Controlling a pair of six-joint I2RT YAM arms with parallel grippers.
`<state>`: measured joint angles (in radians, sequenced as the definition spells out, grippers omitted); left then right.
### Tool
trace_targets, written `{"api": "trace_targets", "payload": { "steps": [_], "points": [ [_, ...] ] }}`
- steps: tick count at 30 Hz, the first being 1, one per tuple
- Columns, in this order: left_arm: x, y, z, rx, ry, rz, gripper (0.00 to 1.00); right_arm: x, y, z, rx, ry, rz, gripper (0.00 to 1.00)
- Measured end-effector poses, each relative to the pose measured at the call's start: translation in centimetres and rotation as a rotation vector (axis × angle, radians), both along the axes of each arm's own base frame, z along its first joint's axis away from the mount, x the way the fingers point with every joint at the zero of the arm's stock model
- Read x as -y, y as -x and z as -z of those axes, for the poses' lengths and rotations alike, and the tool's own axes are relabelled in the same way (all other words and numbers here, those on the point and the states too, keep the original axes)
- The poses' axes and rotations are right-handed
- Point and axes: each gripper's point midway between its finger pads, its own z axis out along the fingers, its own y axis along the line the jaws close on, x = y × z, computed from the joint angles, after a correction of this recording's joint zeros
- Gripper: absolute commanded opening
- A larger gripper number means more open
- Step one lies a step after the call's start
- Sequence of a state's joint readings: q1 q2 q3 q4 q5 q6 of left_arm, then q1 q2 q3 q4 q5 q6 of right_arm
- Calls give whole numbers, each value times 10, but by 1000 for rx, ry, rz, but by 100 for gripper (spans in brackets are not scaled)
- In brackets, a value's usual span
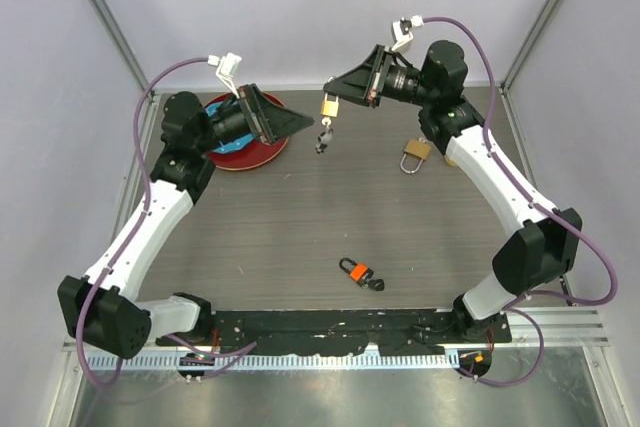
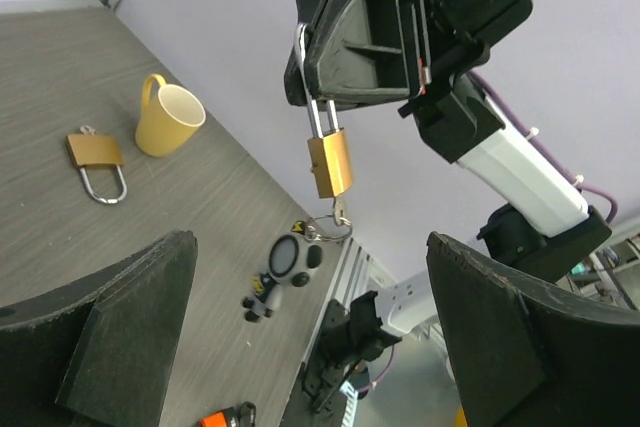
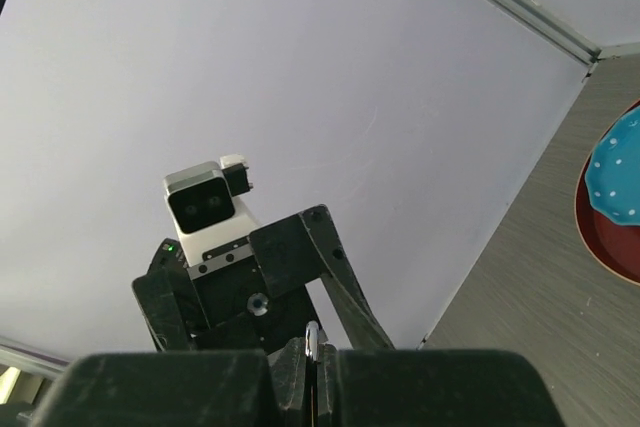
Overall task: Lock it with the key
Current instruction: Lock the lock.
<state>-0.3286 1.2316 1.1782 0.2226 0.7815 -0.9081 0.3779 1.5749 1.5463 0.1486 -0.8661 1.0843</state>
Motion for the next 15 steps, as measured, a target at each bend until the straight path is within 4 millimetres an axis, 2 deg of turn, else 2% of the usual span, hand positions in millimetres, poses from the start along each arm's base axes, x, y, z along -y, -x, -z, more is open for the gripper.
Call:
{"api": "trace_targets", "payload": {
  "steps": [4, 10, 15],
  "points": [
    [13, 8, 7, 8, -25, 51, 100, 1, 6, -6, 2, -7, -12, 2],
    [43, 20, 22, -5, -50, 138, 89, 1, 6, -5, -9, -10, -12, 2],
    [55, 24, 32, -29, -62, 181, 66, 1, 5, -2, -19, -8, -8, 2]
  ]
}}
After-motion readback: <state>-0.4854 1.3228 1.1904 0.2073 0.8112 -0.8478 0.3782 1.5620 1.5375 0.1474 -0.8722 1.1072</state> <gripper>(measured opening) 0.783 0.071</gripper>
